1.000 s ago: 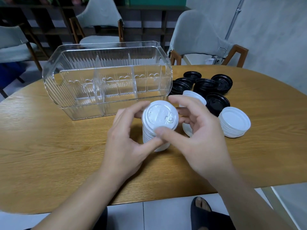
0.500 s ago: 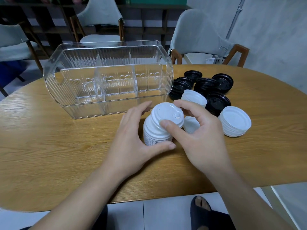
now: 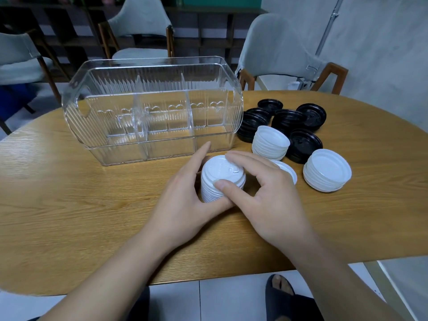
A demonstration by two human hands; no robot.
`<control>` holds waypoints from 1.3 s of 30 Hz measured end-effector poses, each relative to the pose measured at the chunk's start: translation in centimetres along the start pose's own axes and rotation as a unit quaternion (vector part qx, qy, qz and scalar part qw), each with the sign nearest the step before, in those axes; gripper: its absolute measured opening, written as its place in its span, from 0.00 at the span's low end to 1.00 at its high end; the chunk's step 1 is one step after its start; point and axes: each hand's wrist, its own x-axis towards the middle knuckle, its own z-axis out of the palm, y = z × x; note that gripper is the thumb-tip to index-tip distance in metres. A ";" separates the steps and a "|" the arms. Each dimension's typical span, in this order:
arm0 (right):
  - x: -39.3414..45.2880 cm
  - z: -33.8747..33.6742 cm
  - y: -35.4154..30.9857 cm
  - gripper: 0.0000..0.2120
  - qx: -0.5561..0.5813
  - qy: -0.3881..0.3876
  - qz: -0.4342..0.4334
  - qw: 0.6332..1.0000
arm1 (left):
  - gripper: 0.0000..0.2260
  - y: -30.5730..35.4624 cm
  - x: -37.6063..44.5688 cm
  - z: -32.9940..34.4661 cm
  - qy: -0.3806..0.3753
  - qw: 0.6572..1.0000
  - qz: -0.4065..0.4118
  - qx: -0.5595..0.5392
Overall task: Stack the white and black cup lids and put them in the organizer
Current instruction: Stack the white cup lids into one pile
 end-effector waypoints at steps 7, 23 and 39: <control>0.5 -1.1 0.1 0.25 0.036 -0.042 0.006 0.998 | 0.55 -0.4 0.2 0.0 -0.010 1.000 -0.013 -0.021; -0.2 -0.7 -1.0 0.28 -0.020 0.022 0.041 0.999 | 0.45 -0.7 0.3 0.2 0.007 1.000 0.003 0.009; -0.4 -4.2 3.1 0.18 -0.291 0.014 0.043 0.956 | 0.35 -0.2 0.3 0.3 0.017 1.000 0.006 -0.020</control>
